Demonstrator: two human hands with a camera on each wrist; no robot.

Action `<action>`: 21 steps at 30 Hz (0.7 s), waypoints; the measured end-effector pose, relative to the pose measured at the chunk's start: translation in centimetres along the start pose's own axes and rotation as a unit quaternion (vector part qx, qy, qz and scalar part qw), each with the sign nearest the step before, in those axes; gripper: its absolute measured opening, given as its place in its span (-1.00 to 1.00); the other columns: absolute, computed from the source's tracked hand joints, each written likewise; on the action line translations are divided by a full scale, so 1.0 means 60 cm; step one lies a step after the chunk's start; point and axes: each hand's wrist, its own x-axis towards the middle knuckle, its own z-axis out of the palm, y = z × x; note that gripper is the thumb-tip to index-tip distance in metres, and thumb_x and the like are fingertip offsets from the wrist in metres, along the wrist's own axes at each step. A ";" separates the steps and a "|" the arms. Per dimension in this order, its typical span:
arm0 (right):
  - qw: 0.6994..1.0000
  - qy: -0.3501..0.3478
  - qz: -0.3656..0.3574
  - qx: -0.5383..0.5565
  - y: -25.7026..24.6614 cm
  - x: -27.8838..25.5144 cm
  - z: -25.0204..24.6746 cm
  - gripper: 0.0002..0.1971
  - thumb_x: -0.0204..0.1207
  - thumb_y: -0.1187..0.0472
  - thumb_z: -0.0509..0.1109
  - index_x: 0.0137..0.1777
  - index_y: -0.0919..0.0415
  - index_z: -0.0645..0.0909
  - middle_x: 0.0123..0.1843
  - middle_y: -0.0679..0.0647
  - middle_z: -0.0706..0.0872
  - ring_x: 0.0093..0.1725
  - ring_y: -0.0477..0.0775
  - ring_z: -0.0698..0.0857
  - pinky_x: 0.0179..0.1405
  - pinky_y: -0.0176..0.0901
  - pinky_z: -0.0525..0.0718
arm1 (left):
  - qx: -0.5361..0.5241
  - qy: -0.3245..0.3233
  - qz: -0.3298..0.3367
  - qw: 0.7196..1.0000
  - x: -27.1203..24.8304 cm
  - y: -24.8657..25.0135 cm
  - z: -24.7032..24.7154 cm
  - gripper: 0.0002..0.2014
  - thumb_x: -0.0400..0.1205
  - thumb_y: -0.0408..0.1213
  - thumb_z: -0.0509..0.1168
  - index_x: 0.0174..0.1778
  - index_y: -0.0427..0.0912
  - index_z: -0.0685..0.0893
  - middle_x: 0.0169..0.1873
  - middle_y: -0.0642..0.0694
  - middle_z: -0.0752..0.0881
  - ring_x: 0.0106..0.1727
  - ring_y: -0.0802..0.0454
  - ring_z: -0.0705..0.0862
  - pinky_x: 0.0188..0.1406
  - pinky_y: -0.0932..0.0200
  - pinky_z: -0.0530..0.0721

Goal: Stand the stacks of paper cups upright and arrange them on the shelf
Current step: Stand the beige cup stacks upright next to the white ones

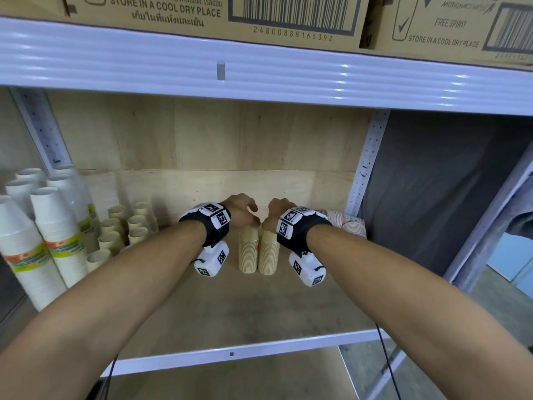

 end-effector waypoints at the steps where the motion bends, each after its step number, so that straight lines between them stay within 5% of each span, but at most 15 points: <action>1: 1.000 0.009 0.001 0.006 -0.003 0.000 0.003 -0.62 0.46 0.20 0.44 -0.41 0.17 0.28 -0.27 0.01 0.56 -0.13 0.08 0.70 -0.20 -0.19 0.52 | 0.003 0.010 -0.003 1.000 -0.003 0.002 -0.002 -0.51 0.52 0.02 0.43 0.35 -0.04 0.63 0.23 0.02 0.58 0.22 -0.01 0.62 0.03 0.19 0.60; 3: 1.000 0.005 -0.004 0.011 -0.008 0.000 0.005 -0.62 0.43 0.17 0.46 -0.42 0.14 0.28 -0.35 0.00 0.49 -0.33 0.01 0.61 -0.25 -0.21 0.56 | 0.008 0.022 0.004 1.000 -0.007 0.006 -0.006 -0.57 0.53 -0.01 0.45 0.26 -0.14 0.70 0.12 -0.01 0.63 0.09 0.00 0.67 -0.04 0.20 0.62; 5: 1.000 0.000 -0.008 0.004 -0.005 -0.008 -0.001 -0.65 0.44 0.21 0.43 -0.41 0.17 0.30 -0.34 0.02 0.48 -0.30 0.04 0.59 -0.24 -0.19 0.56 | 0.012 0.022 0.016 1.000 -0.009 0.010 -0.006 -0.65 0.56 -0.12 0.44 0.22 -0.19 0.75 0.14 -0.10 0.73 0.03 -0.01 0.71 -0.01 0.17 0.70; 8: 0.999 -0.022 -0.027 0.006 0.001 -0.016 -0.010 -0.77 0.50 0.21 0.40 -0.33 0.17 0.44 -0.33 0.00 0.44 -0.14 0.10 0.57 -0.22 -0.14 0.52 | 0.020 0.008 0.034 0.999 -0.011 0.012 -0.005 -0.69 0.59 -0.24 0.39 0.26 -0.14 0.76 0.24 -0.08 0.73 0.16 0.00 0.70 0.15 0.14 0.70; 12: 0.999 0.051 0.004 -0.003 -0.010 -0.015 -0.002 -0.60 0.57 0.32 0.33 -0.46 0.17 0.26 -0.45 0.03 0.33 -0.34 0.03 0.48 -0.39 -0.23 0.38 | 0.030 0.024 0.033 0.999 -0.013 0.015 -0.004 -0.63 0.59 -0.17 0.39 0.33 -0.11 0.71 0.33 -0.06 0.65 0.28 -0.02 0.64 0.17 0.19 0.62; 16: 1.000 -0.008 -0.022 0.013 -0.001 -0.018 -0.016 -0.89 0.53 0.18 0.41 -0.08 0.23 0.62 -0.14 0.13 0.62 -0.04 0.13 0.68 -0.29 -0.16 0.49 | 0.023 0.036 0.010 0.999 -0.015 0.015 -0.006 -0.60 0.55 -0.07 0.44 0.27 -0.18 0.74 0.25 -0.09 0.69 0.16 -0.03 0.67 0.00 0.21 0.61; 19: 1.000 0.001 0.004 -0.003 -0.006 -0.018 -0.010 -0.70 0.47 0.27 0.41 -0.40 0.24 0.38 -0.27 0.12 0.63 -0.04 0.16 0.74 -0.22 -0.17 0.51 | 0.031 0.027 0.031 0.999 -0.016 0.018 -0.005 -0.68 0.60 -0.20 0.40 0.25 -0.20 0.76 0.25 -0.11 0.72 0.21 -0.04 0.69 0.13 0.17 0.66; 21: 1.000 0.012 -0.001 -0.007 -0.017 -0.020 -0.002 -0.63 0.49 0.31 0.36 -0.43 0.20 0.23 -0.23 0.12 0.62 -0.02 0.15 0.73 -0.20 -0.17 0.47 | 0.034 0.022 0.044 0.998 -0.019 0.020 -0.004 -0.68 0.62 -0.27 0.36 0.29 -0.18 0.74 0.31 -0.09 0.69 0.28 -0.04 0.66 0.22 0.17 0.63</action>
